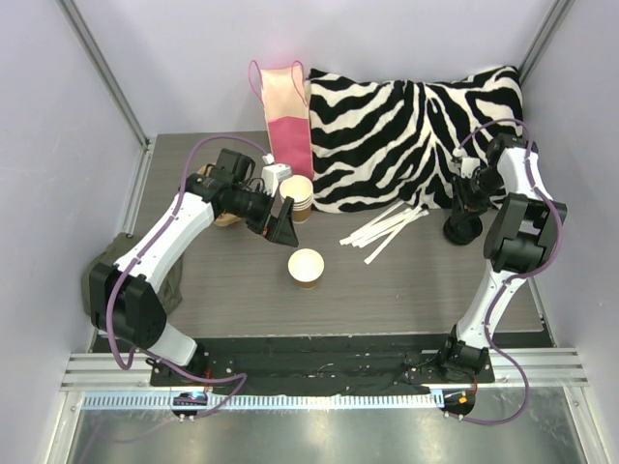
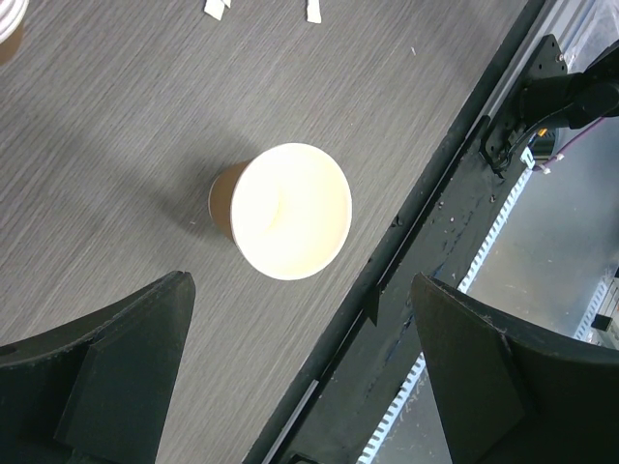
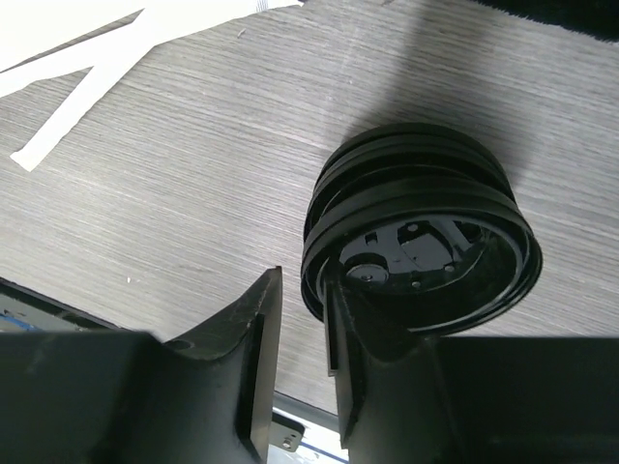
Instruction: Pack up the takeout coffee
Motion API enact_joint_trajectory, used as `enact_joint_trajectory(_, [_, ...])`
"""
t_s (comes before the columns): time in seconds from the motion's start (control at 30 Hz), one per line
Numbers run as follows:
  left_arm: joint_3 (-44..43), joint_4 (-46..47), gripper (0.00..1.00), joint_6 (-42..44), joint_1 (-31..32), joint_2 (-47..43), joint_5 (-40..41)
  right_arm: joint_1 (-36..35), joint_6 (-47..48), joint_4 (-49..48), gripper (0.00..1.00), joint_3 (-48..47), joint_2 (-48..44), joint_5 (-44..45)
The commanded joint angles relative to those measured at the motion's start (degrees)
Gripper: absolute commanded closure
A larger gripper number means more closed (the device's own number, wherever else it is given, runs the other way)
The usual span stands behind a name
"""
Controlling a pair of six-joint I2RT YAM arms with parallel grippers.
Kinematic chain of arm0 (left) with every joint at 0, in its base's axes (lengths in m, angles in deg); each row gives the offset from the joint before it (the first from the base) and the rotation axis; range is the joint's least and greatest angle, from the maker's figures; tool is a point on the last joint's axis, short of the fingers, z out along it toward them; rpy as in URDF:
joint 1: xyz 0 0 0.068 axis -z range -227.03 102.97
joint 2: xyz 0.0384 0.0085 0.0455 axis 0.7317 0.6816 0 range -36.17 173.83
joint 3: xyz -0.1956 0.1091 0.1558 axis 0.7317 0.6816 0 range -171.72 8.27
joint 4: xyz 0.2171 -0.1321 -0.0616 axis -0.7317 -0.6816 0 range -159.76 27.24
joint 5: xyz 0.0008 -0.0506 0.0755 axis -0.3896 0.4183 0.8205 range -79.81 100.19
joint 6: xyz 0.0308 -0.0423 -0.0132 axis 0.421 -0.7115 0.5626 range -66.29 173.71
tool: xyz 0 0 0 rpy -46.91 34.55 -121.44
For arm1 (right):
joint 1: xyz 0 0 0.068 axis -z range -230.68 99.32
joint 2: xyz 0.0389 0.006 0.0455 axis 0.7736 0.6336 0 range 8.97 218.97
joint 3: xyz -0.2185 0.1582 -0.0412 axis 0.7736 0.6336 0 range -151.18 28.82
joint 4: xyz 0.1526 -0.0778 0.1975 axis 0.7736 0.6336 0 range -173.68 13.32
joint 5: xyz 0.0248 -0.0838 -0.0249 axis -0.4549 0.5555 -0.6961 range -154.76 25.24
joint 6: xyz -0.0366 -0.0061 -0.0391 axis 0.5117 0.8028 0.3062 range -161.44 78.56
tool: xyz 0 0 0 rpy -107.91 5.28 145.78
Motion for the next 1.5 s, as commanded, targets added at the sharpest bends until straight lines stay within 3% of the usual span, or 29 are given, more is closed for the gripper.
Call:
enact_joint_trajectory(0.0, [-0.51, 1.58, 0.0, 0.44, 0.04, -0.19, -0.6, 0.12, -1.05, 0.34, 0.72, -2.13, 0.11, -1.45])
enact_joint_trajectory(0.23, [-0.51, 1.66, 0.0, 0.44, 0.04, 0.08, -0.6, 0.12, -1.22, 0.34, 0.79, -2.05, -0.07, -1.63])
enact_joint_trajectory(0.5, [-0.33, 1.58, 0.0, 0.44, 0.04, -0.01, -0.69, 0.03, -1.49, 0.34, 0.61, -1.87, 0.11, -2.07])
enact_joint_trajectory(0.83, [-0.42, 1.66, 0.0, 0.35, -0.05, 0.17, -0.69, 0.12, -1.66, -0.45, 0.7, -1.26, 0.72, -1.72])
enact_joint_trajectory(1.47, [-0.77, 1.14, 0.0, 0.44, 0.04, 0.6, -0.69, 0.12, -2.02, -2.03, 0.74, 0.15, 0.64, -0.92])
